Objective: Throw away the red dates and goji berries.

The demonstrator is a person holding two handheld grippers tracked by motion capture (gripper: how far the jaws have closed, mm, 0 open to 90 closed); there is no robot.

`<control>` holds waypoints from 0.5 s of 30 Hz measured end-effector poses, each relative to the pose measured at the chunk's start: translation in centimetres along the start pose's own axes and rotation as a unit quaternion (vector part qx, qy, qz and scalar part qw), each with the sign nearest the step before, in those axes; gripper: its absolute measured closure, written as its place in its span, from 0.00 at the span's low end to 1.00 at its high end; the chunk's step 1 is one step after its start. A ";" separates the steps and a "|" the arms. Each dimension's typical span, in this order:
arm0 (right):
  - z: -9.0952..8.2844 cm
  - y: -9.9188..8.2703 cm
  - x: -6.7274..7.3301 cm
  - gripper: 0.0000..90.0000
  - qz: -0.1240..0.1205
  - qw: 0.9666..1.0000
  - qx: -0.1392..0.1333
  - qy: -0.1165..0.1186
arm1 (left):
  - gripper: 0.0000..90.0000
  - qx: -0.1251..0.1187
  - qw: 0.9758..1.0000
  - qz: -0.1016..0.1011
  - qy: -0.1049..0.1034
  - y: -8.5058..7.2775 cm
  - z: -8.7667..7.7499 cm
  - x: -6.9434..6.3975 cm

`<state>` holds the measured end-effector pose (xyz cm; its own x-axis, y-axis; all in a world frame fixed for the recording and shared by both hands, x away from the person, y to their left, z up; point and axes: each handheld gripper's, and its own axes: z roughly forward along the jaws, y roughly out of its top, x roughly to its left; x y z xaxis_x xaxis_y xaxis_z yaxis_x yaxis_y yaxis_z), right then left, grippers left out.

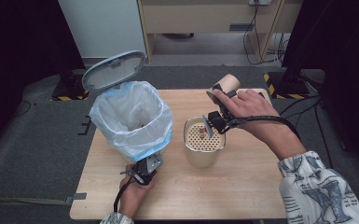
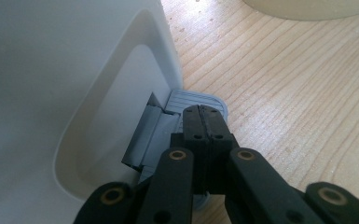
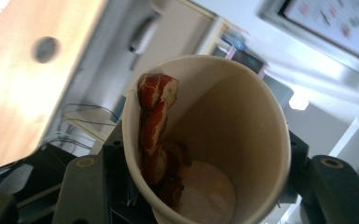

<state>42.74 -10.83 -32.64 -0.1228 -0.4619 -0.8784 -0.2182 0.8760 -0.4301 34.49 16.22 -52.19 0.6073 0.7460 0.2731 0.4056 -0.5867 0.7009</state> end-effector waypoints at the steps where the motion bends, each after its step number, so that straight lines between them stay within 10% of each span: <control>1: 0.3 0.5 0.2 0.46 -0.003 1.000 -0.001 0.002 | 0.99 0.000 1.000 0.000 0.000 0.0 0.0 0.0; 4: 0.7 2.9 3.2 0.46 -0.116 0.992 -0.018 0.051 | 0.99 -0.005 1.000 -0.006 -0.002 0.0 0.0 0.0; 7: 1.1 1.8 2.0 0.46 -0.041 0.999 -0.003 0.036 | 0.99 -0.005 1.000 -0.006 -0.004 0.0 0.0 0.0; 10: 0.7 1.8 2.4 0.46 -0.084 0.995 -0.004 0.045 | 0.99 -0.006 1.000 -0.005 -0.003 0.0 0.0 0.0; 15: 0.8 1.7 3.0 0.45 -0.048 0.997 -0.014 0.051 | 0.99 -0.008 1.000 -0.010 -0.003 0.0 0.0 -0.1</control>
<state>42.76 -10.60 -36.13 -0.1971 -0.5570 -0.8068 -0.2616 0.8230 -0.5043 34.43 16.12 -52.27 0.6036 0.7553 0.2555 0.4060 -0.5670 0.7167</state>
